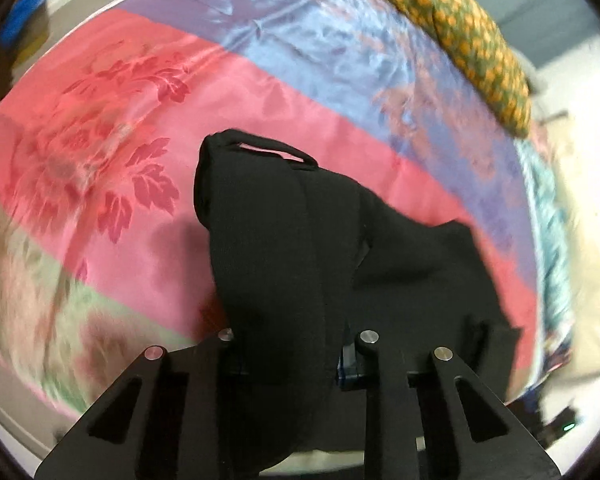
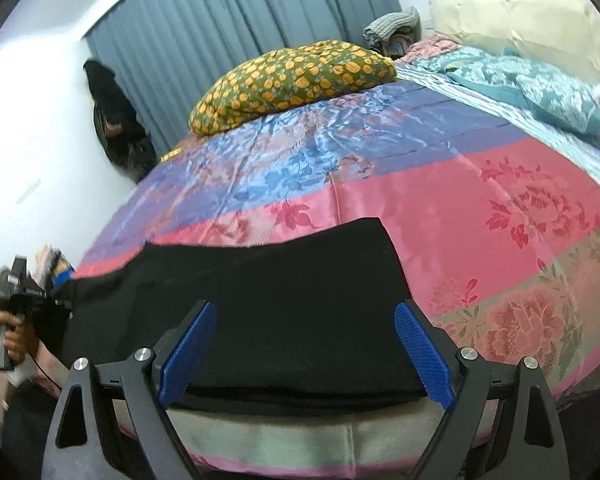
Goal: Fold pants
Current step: 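Grasp the folded black trousers with the left tool and flip them over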
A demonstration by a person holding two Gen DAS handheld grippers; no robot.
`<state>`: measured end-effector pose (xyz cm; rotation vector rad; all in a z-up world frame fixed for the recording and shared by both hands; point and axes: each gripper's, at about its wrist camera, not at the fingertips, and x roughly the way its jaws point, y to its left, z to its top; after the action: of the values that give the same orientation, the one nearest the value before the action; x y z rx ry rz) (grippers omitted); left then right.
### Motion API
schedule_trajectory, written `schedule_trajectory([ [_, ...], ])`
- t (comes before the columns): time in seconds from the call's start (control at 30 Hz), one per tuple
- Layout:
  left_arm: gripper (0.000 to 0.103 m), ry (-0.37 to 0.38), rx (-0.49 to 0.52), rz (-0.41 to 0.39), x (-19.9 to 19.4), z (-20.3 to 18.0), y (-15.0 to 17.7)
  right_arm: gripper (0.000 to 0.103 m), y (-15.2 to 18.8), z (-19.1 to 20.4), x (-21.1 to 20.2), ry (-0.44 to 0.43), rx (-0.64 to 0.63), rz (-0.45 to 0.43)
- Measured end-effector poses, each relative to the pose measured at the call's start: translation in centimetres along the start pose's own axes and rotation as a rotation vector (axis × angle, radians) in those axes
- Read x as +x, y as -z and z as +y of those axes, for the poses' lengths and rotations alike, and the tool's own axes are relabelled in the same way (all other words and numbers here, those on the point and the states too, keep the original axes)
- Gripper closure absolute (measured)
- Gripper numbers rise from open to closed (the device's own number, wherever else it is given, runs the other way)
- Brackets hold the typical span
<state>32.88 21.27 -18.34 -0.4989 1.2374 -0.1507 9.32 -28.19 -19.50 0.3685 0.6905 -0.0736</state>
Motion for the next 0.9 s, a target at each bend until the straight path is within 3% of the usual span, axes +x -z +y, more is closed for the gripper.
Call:
schedule_trajectory([
  [0.2, 0.082, 0.222, -0.104, 0.003, -4.2, -6.0, 2.5, 0.012, -1.1, -2.1, -1.4, -0.040, 0.105, -0.061],
  [0.4, 0.082, 0.343, -0.020, 0.015, -4.0, -18.0, 5.6, 0.012, -1.8, -5.1, -2.0, -0.062, 0.241, -0.090],
  [0.53, 0.081, 0.299, 0.077, 0.007, 0.3, -25.4, 8.5, 0.012, -1.8, -6.9, -2.3, -0.047, 0.317, -0.098],
  [0.63, 0.068, 0.178, 0.180, 0.003, 5.7, -30.3, 11.8, 0.012, -1.7, -7.7, -2.9, -0.027, 0.329, -0.107],
  [0.67, 0.054, 0.161, 0.210, 0.035, 7.5, -31.4, 12.6, 0.012, -1.7, -7.8, -3.0, -0.019, 0.327, -0.109],
  [0.73, 0.052, 0.088, 0.296, 0.143, 11.8, -33.6, 15.3, 0.012, -1.7, -8.0, -3.1, -0.009, 0.328, -0.110],
  [0.77, 0.053, 0.100, 0.337, 0.226, 13.5, -34.6, 16.9, 0.012, -1.7, -8.2, -3.2, -0.007, 0.330, -0.109],
  [0.83, 0.055, 0.256, 0.357, 0.320, 13.4, -35.3, 19.5, 0.012, -1.5, -8.6, -3.3, -0.001, 0.341, -0.107],
  [0.9, 0.055, 0.348, 0.429, 0.337, 10.7, -35.5, 21.0, 0.012, -1.3, -9.2, -3.5, 0.003, 0.364, -0.109],
])
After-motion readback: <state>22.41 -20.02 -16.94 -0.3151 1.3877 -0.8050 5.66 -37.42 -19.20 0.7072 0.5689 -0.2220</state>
